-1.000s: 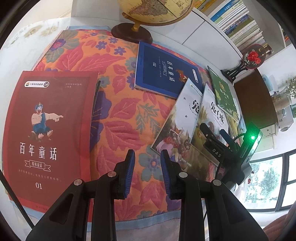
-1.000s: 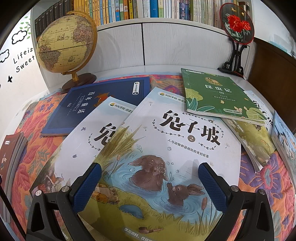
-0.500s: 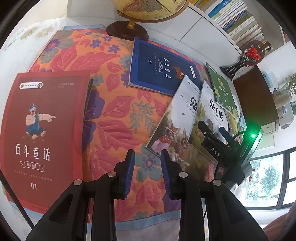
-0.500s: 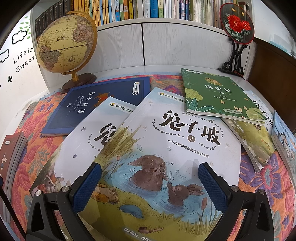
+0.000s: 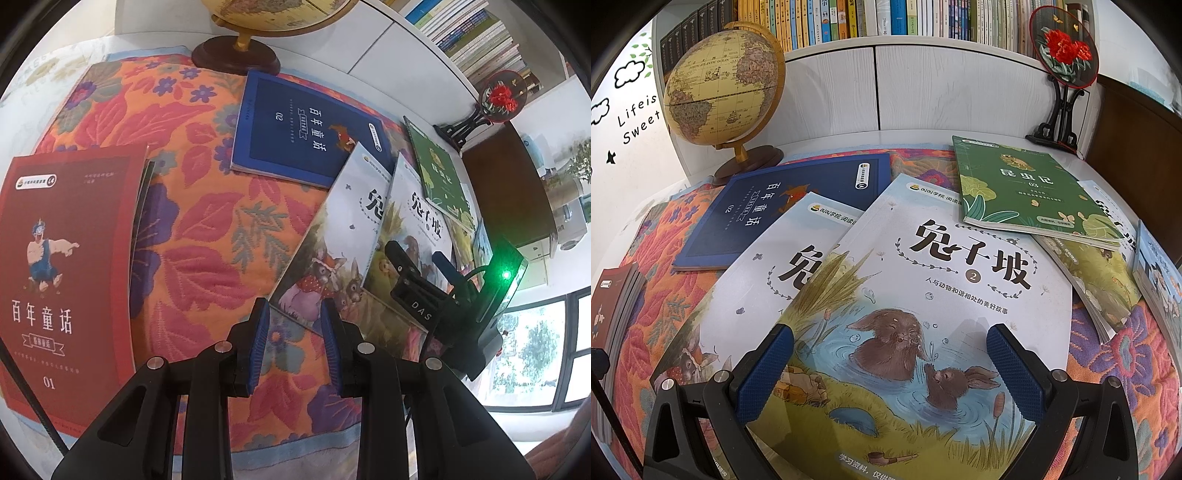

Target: Organize books

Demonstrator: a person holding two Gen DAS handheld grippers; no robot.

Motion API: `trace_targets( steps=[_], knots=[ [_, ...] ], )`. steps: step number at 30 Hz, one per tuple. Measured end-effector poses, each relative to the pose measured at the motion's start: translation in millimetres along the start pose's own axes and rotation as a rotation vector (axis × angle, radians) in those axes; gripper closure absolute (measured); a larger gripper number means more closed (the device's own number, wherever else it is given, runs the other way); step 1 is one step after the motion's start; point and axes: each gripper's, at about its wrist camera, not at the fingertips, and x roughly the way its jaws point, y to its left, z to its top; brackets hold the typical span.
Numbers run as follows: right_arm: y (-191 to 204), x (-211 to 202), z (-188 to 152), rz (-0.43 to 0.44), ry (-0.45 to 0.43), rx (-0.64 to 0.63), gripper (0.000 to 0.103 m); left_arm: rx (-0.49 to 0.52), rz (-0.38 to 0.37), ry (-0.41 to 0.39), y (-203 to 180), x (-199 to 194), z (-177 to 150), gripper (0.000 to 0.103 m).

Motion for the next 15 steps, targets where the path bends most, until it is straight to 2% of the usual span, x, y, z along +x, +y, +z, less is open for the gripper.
trace_targets(
  steps=[10,15],
  knots=[
    [-0.3,0.2,0.7,0.0,0.0,0.003,0.0,-0.008,0.027,0.003,3.5,4.8,13.3,0.077],
    [3.3,-1.2,-0.4,-0.035,0.007,0.052,0.0,-0.037,-0.004,0.004,1.8,12.2,16.3,0.077]
  ],
)
